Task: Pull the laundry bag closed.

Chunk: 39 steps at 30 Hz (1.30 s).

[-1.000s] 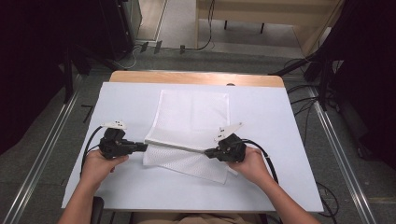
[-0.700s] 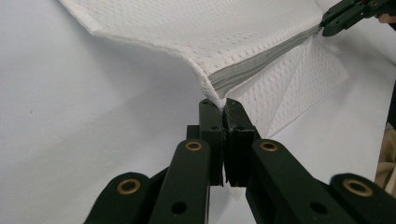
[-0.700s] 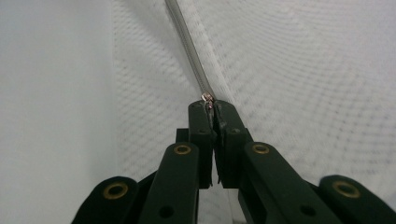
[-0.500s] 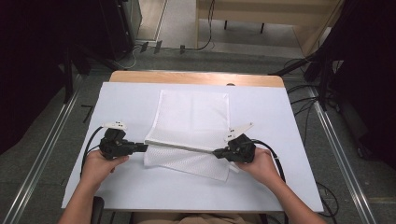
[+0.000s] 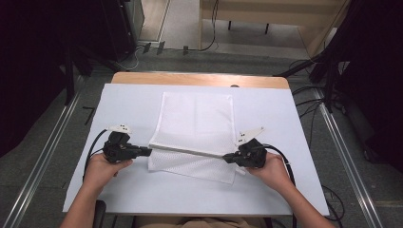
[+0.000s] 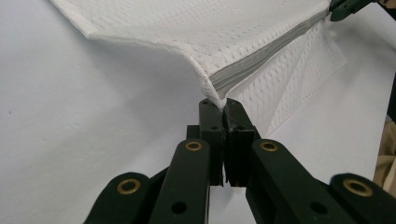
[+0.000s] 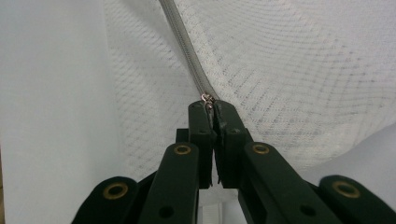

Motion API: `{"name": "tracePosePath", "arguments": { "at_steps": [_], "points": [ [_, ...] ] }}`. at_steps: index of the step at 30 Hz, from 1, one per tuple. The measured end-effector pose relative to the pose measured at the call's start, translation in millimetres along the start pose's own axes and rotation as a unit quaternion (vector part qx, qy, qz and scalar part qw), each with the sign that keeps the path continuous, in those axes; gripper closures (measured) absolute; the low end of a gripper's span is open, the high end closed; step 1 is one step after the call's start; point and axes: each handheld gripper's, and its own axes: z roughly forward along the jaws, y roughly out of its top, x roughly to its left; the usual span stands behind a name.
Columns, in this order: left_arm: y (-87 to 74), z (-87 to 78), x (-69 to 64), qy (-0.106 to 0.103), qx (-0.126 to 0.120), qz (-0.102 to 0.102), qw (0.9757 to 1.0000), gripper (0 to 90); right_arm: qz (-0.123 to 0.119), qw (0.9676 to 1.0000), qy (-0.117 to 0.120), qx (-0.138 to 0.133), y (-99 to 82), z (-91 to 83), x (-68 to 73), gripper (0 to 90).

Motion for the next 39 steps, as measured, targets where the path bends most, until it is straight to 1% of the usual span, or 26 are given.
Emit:
{"name": "tracePosePath", "arguments": {
  "at_steps": [2, 4, 5, 10, 11, 15, 18, 19, 20, 23, 27, 28, 30, 31, 34, 35, 37, 39],
  "points": [
    [0.0, 0.3, -0.1, 0.003, 0.001, 0.000, 1.0000, 88.8, 0.001, 1.0000, 0.000, -0.001, -0.4, -0.3, 0.0, 88.4],
    [-0.4, -0.3, 0.8, 0.003, -0.001, -0.004, 1.0000, 88.8, 0.000, 1.0000, -0.003, 0.001, -0.8, -1.0, 0.0, 88.4],
    [-0.6, -0.5, 1.1, 0.003, -0.001, -0.005, 1.0000, 88.8, 0.004, 1.0000, -0.002, -0.001, -1.2, -1.3, 0.0, 88.4],
    [-1.3, -0.9, 1.1, 0.006, 0.001, -0.002, 1.0000, 88.8, 0.005, 1.0000, -0.003, -0.004, -2.7, -4.8, -1.3, 88.4],
    [-1.6, -1.3, 1.3, 0.004, 0.000, -0.005, 1.0000, 88.8, 0.003, 1.0000, -0.005, 0.001, -4.3, -5.5, -1.1, 88.4],
    [-2.0, 0.0, 1.4, 0.003, 0.003, -0.005, 1.0000, 88.8, 0.013, 0.9999, -0.003, 0.000, -10.3, -8.7, -2.7, 88.4],
    [-2.3, 2.0, 0.5, -0.002, 0.007, -0.004, 1.0000, 88.8, 0.009, 1.0000, -0.003, 0.002, -12.9, -10.0, -1.5, 88.4],
    [-2.5, 3.0, 0.8, -0.006, 0.012, -0.002, 0.9999, 88.8, 0.011, 0.9999, -0.002, 0.002, -13.9, -9.8, -2.5, 88.4],
    [-2.6, 4.0, 1.0, -0.006, 0.014, -0.003, 0.9999, 88.6, 0.016, 0.9999, -0.003, 0.003, -14.3, -9.7, -2.6, 88.4],
    [-3.4, 4.2, 1.7, -0.005, 0.013, -0.005, 0.9999, 87.8, 0.018, 0.9998, -0.003, 0.007, -14.5, -8.4, -2.9, 88.4],
    [-5.4, 4.0, 3.0, -0.007, 0.014, -0.011, 0.9998, 87.4, 0.018, 0.9998, -0.004, 0.005, -14.2, -4.7, -3.6, 88.2],
    [-5.8, 4.5, 3.5, -0.009, 0.015, -0.016, 0.9997, 87.0, 0.020, 0.9998, -0.003, 0.004, -14.1, -3.7, -4.6, 88.1],
    [-6.3, 4.4, 4.9, -0.011, 0.017, -0.023, 0.9995, 85.0, 0.026, 0.9996, -0.003, -0.001, -14.2, -2.1, -6.3, 87.9],
    [-6.4, 3.9, 5.0, -0.012, 0.015, -0.024, 0.9995, 84.4, 0.031, 0.9995, -0.001, -0.005, -14.2, -1.5, -7.2, 87.8],
    [-6.7, 3.5, 5.6, -0.014, 0.014, -0.025, 0.9995, 79.8, 0.036, 0.9993, -0.002, -0.011, -13.4, -1.2, -8.2, 86.9],
    [-6.7, 3.6, 5.5, -0.011, 0.015, -0.022, 0.9996, 77.6, 0.038, 0.9992, -0.003, -0.012, -13.3, -1.2, -8.5, 86.6],
    [-6.8, 3.4, 5.1, -0.007, 0.013, -0.023, 0.9996, 72.2, 0.045, 0.9989, 0.000, -0.018, -13.2, -1.8, -9.4, 81.2],
    [-6.8, 2.3, 5.6, -0.002, 0.006, -0.020, 0.9998, 65.8, 0.044, 0.9986, -0.006, -0.028, -12.8, -3.9, -10.4, 75.7]
  ]
}}
